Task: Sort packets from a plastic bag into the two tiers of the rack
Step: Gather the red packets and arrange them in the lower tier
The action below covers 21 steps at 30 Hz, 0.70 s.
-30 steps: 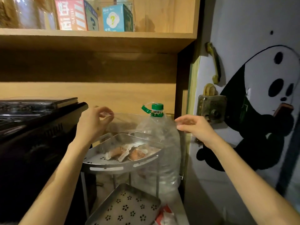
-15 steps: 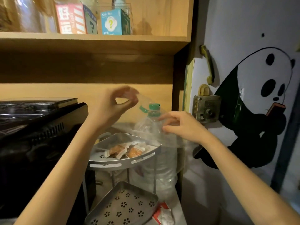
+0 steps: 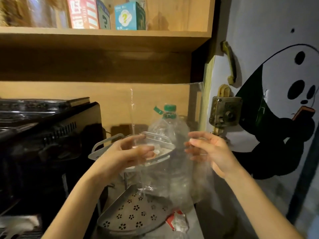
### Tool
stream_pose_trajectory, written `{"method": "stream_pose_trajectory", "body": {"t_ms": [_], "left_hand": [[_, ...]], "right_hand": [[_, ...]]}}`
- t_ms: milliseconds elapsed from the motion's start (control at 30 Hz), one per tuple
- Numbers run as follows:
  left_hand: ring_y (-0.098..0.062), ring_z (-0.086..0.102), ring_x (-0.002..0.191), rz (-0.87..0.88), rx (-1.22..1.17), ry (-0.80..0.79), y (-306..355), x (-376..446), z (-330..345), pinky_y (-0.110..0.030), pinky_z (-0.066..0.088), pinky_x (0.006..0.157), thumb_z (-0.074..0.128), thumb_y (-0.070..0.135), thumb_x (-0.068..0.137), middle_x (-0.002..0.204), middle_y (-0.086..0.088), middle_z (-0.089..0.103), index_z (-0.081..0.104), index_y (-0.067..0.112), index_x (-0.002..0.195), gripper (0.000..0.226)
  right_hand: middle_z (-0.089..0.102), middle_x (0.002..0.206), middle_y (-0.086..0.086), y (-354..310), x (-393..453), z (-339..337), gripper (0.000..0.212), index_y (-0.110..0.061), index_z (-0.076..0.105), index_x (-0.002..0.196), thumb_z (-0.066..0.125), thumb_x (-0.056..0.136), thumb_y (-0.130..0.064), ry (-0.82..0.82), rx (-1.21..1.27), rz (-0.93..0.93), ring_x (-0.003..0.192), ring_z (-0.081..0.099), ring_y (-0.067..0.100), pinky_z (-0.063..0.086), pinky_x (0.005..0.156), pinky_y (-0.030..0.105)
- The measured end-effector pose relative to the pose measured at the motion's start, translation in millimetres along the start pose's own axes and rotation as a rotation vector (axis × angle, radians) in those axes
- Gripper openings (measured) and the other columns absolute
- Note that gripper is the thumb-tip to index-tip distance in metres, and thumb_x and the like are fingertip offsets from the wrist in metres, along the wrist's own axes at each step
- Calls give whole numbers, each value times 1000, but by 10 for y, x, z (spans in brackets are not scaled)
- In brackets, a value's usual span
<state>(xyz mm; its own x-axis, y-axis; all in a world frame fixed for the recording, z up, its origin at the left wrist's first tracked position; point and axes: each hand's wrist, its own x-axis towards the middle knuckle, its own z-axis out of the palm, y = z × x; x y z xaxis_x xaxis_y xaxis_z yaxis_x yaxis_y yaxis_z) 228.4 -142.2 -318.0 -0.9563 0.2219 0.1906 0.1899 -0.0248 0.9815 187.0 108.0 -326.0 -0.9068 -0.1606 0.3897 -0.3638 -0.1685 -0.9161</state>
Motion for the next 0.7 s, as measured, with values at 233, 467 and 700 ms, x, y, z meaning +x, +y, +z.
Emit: {"method": "stream_pose_trajectory", "body": {"t_ms": [233,467,700], "left_hand": [[-10,67,59,-173,29,205,-692,-486,-84,-21,53,53,64,4,76,68,-2,72,64,8,98,22],[-9,55,50,-471,176,288,-1611,-1053,-282,-17,38,43,66,2,78,73,-9,63,67,11,90,14],[-15,62,72,-610,410,516,-2235,-1436,-266,-25,52,55,60,3,81,105,-12,61,42,11,127,50]], "right_hand": [[76,87,8,915,-497,180,20,-15,66,101,59,83,-9,-18,65,244,80,72,20,57,62,26],[76,85,7,1756,-1032,320,16,-13,65,98,56,86,-6,-109,-36,488,76,71,21,52,69,38],[73,99,8,2595,-1369,560,33,-17,67,102,75,71,-27,-181,-192,753,98,66,30,47,95,52]]}}
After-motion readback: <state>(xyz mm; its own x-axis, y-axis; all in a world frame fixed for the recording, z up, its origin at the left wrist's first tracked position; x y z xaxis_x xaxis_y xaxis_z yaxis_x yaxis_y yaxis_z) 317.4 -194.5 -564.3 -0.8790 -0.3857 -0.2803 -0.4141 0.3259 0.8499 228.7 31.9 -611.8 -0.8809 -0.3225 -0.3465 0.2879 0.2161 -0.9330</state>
